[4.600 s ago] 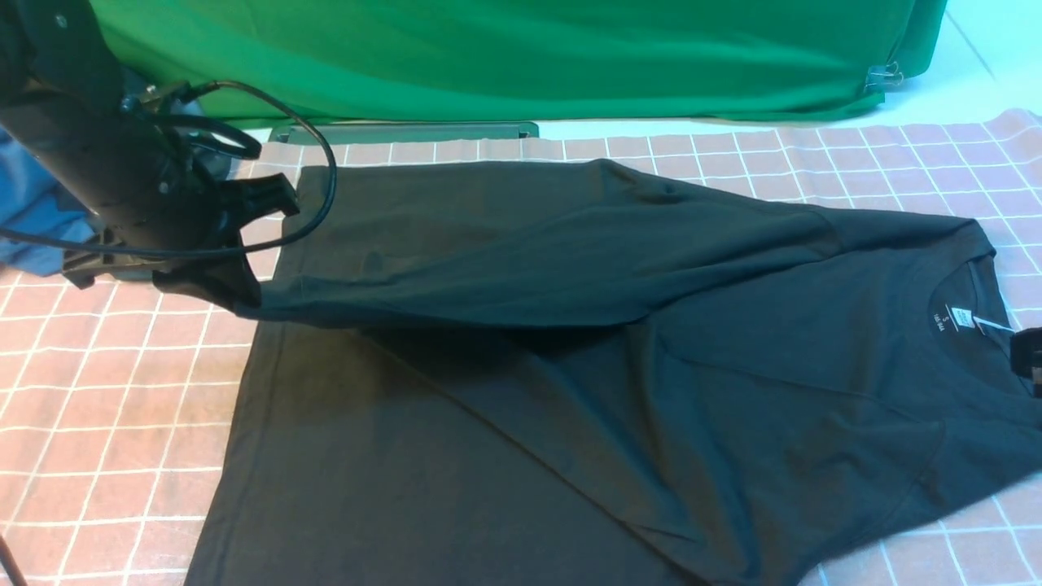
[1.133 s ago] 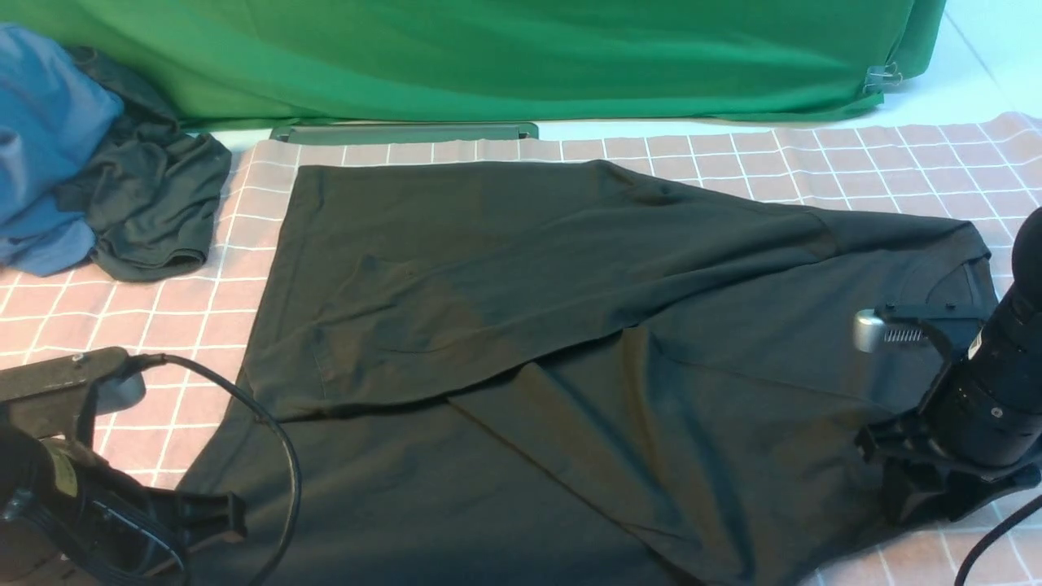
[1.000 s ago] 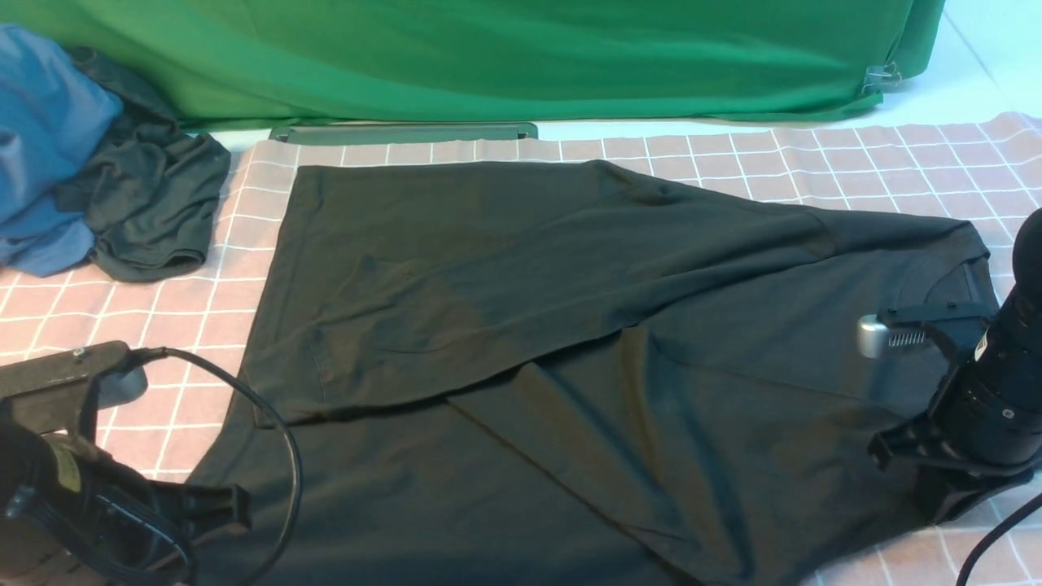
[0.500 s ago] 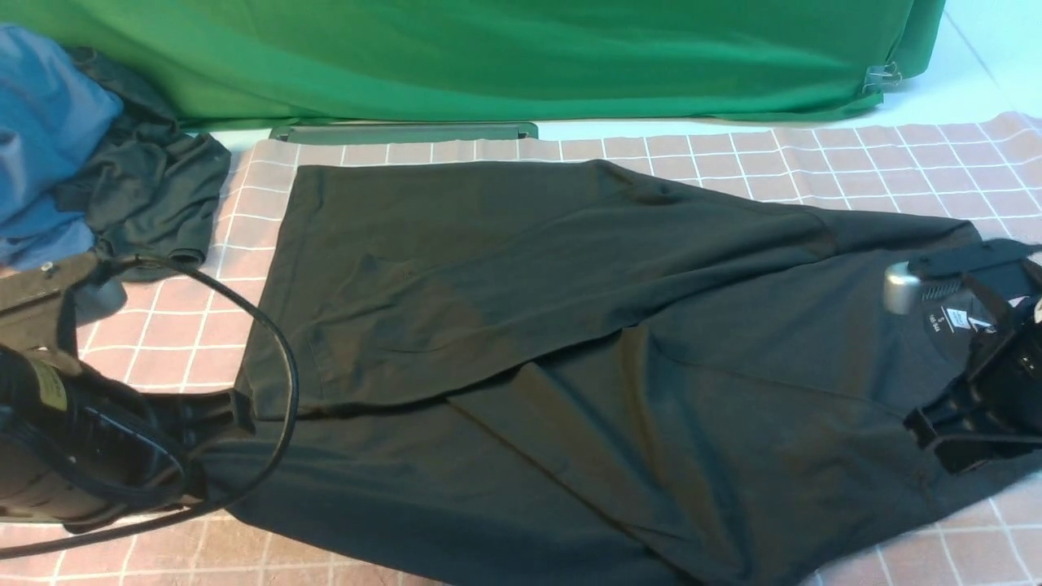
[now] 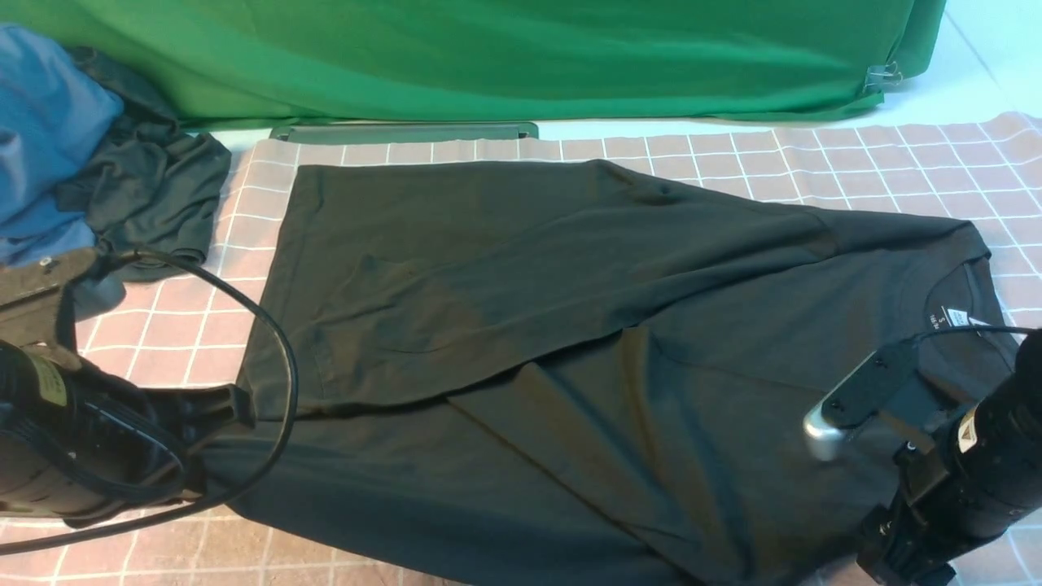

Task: Fold a long-sleeved shirt over a pink coffee tablecloth.
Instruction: 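Grasp the near edge of the shirt at its hem and shoulder corners, then fold the black garment in half by bringing its near edge over to the far edge, then pull the folded dark garment lengthwise by its ends to straighten it flat on the table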

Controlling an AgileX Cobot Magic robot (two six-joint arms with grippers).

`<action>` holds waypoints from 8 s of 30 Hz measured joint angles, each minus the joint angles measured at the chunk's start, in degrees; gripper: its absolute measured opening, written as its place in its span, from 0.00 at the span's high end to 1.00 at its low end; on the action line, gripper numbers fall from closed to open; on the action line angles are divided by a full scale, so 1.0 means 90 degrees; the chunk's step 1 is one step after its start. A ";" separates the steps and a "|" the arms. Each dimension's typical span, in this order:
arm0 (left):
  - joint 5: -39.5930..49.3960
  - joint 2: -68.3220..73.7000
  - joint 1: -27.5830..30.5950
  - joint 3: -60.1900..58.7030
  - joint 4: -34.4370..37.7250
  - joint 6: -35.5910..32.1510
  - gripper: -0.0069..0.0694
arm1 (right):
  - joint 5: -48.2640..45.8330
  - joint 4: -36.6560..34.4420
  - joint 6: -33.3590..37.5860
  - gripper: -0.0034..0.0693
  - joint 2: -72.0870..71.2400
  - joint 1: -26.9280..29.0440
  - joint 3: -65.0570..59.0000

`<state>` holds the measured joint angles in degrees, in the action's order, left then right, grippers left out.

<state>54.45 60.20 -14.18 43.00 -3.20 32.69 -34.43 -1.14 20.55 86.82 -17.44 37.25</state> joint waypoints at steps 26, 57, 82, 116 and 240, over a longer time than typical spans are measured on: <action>-0.0094 0.0080 0.0000 0.0601 -0.0007 0.0278 0.85 | -0.1314 0.0286 -0.0089 0.84 -0.0401 -0.0005 0.1229; -0.0694 0.6178 0.1585 0.5880 0.1092 -0.0189 0.85 | -0.1987 0.0210 -0.0608 0.57 0.4525 0.1093 0.8016; -0.0580 0.6331 0.1585 0.6166 0.1406 -0.0220 0.85 | -0.1410 -0.0849 -0.0304 0.90 0.5072 0.0117 0.8322; -0.1047 0.6333 0.1650 0.6166 0.1451 -0.0215 0.85 | -0.1189 -0.0839 -0.0464 0.49 0.5420 0.0033 0.8897; -0.1882 0.5569 0.1345 0.3467 0.1430 -0.2538 0.89 | -0.3625 0.0029 -0.1781 0.54 0.2983 0.2736 0.6092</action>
<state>37.52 110.32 -2.08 74.21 9.67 9.85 -67.05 -0.87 4.52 113.67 7.19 92.08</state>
